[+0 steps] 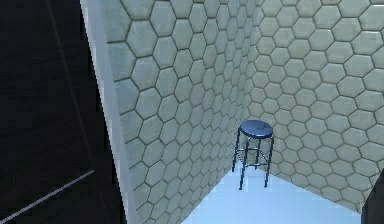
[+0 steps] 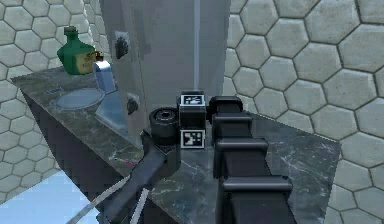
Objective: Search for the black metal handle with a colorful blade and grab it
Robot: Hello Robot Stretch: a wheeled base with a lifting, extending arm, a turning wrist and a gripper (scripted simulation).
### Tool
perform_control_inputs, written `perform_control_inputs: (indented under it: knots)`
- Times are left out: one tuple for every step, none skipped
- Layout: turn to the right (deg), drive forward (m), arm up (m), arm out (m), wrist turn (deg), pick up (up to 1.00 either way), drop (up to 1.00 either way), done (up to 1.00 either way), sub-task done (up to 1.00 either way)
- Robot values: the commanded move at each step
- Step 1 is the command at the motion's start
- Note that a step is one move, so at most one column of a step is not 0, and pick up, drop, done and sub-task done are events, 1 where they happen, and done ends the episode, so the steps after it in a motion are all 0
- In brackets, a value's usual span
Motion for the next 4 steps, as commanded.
perform_control_inputs:
  knots:
    - [0.0,0.0,0.0,0.0,45.0,0.0,0.0,0.0,0.0]
    - [0.0,0.0,0.0,0.0,45.0,0.0,0.0,0.0,0.0]
    - [0.0,0.0,0.0,0.0,30.0,0.0,0.0,0.0,0.0]
    - [0.0,0.0,-0.16,0.0,0.0,0.0,0.0,0.0,0.0]
